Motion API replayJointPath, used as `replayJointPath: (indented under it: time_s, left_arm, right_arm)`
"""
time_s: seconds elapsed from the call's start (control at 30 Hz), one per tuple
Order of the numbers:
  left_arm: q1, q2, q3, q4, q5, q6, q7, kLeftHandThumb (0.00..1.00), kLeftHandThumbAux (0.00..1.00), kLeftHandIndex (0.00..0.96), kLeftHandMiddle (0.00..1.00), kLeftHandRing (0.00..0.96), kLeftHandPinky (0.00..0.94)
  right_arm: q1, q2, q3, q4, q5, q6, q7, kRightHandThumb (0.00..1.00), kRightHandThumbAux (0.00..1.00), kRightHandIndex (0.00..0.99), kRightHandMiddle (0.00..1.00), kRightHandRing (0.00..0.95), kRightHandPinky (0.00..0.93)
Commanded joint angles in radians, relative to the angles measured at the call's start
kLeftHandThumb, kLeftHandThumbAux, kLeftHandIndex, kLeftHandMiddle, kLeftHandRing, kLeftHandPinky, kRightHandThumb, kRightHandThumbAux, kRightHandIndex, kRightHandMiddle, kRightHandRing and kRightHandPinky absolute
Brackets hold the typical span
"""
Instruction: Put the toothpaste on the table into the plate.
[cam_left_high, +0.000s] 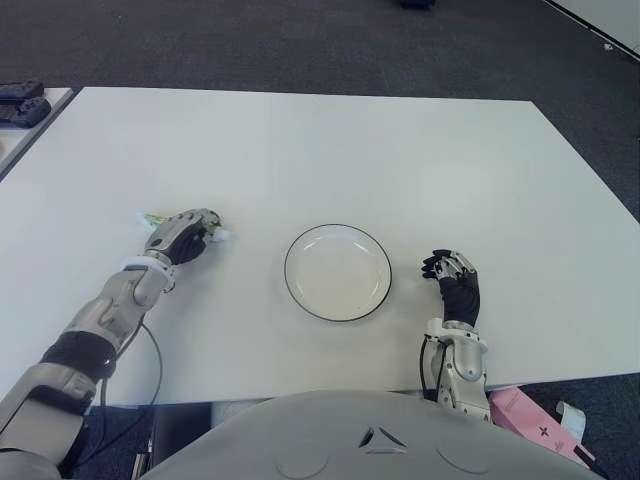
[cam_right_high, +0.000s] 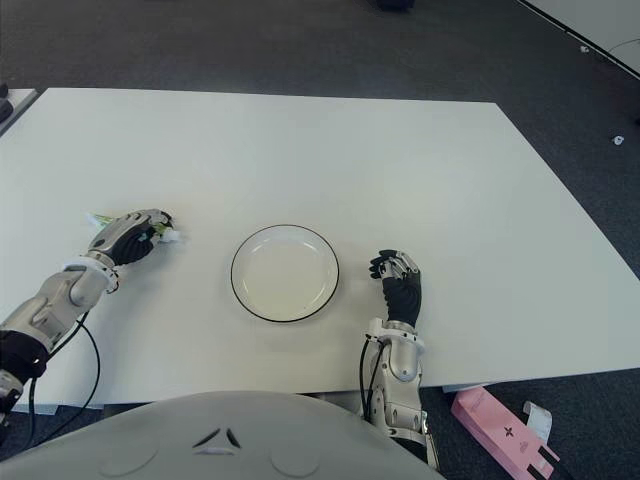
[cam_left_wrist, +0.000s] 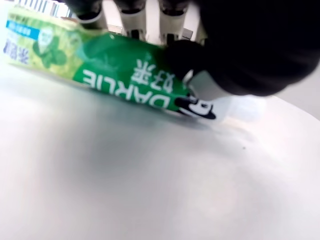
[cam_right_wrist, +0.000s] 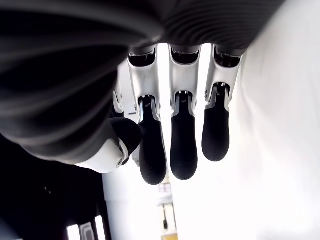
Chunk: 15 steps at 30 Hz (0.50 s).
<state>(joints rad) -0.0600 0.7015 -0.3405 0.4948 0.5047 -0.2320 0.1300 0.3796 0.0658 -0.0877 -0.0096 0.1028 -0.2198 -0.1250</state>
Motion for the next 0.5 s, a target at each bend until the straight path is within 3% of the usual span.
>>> replayJointPath:
  time_s: [0.03, 0.5]
  left_arm:
    - [0.112, -0.072, -0.029, 0.074, -0.052, 0.040, -0.142, 0.852, 0.669, 0.396, 0.533, 0.856, 0.819]
    - [0.098, -0.133, 0.027, 0.129, -0.086, 0.017, -0.081, 0.853, 0.669, 0.397, 0.534, 0.870, 0.839]
  right_arm:
    - [0.006, 0.017, -0.003, 0.027, 0.009, 0.028, 0.006, 0.705, 0.723, 0.431, 0.566, 0.547, 0.534]
    - [-0.002, 0.026, -0.010, 0.027, 0.008, 0.045, 0.001, 0.706, 0.723, 0.431, 0.563, 0.547, 0.536]
